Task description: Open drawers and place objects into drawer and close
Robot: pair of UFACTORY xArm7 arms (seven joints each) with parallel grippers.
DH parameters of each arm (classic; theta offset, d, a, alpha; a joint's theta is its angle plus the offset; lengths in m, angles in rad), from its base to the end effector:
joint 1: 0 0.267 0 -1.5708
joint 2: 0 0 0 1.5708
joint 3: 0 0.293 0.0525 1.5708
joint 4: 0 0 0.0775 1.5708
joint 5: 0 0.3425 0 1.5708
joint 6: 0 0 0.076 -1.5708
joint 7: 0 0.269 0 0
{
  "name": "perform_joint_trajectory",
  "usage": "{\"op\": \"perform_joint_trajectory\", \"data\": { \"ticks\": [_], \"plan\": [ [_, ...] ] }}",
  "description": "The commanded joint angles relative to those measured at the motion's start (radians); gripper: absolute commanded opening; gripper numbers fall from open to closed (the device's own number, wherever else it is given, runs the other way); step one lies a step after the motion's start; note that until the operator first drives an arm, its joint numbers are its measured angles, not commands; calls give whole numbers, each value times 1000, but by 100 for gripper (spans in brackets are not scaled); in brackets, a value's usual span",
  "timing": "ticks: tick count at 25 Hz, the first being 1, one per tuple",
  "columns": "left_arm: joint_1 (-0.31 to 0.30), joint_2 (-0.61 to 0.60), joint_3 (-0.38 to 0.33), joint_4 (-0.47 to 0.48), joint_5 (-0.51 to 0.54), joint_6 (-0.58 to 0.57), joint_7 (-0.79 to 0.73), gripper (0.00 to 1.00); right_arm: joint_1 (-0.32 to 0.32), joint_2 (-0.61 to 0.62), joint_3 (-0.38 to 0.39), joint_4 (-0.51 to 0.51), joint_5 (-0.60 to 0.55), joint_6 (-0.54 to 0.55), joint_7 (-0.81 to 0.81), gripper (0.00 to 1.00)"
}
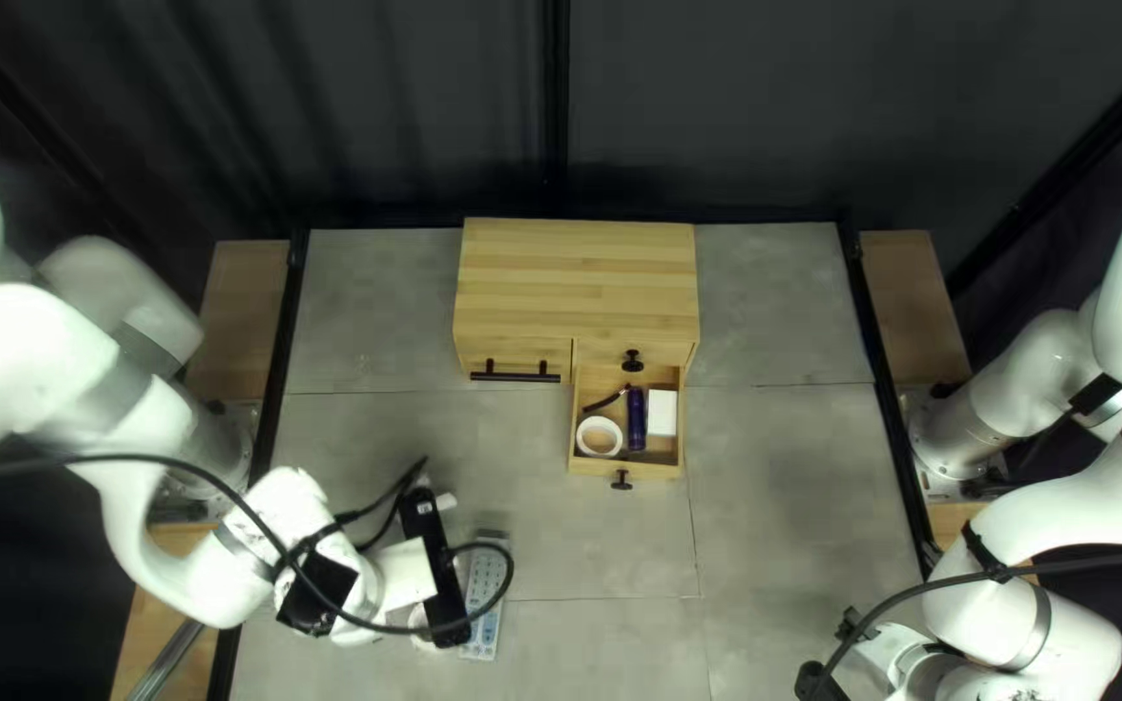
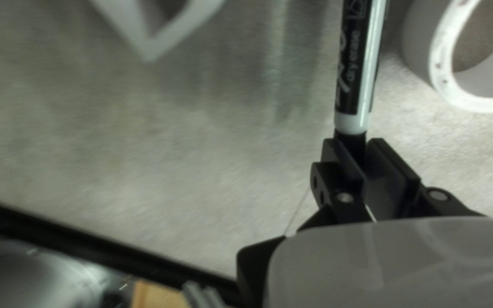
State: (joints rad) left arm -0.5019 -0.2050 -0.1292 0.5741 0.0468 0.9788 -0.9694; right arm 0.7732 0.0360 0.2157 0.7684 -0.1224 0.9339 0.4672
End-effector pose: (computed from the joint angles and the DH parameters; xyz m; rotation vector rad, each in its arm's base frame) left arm 0.2572 -0.1709 0.0965 -2.9141 -0.4607 0.1423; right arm 0.2204 0.2996 0.0773 2.8096 0.8769 -0.1390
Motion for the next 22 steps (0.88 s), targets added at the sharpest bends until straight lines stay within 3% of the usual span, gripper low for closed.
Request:
{"op": "perform_joint_trajectory", "data": {
  "ticks": [1, 6, 22],
  "plan": [
    [25, -66, 23, 72, 39, 177, 38, 0, 0, 0, 0, 0, 0, 0, 0, 100],
    [42, -9, 25, 166, 112, 219, 75, 0, 0, 0, 0, 0, 0, 0, 0, 100],
    [98, 71, 81, 290, 347, 204, 356, 0, 0, 0, 0, 0, 0, 0, 0, 100]
  ]
}}
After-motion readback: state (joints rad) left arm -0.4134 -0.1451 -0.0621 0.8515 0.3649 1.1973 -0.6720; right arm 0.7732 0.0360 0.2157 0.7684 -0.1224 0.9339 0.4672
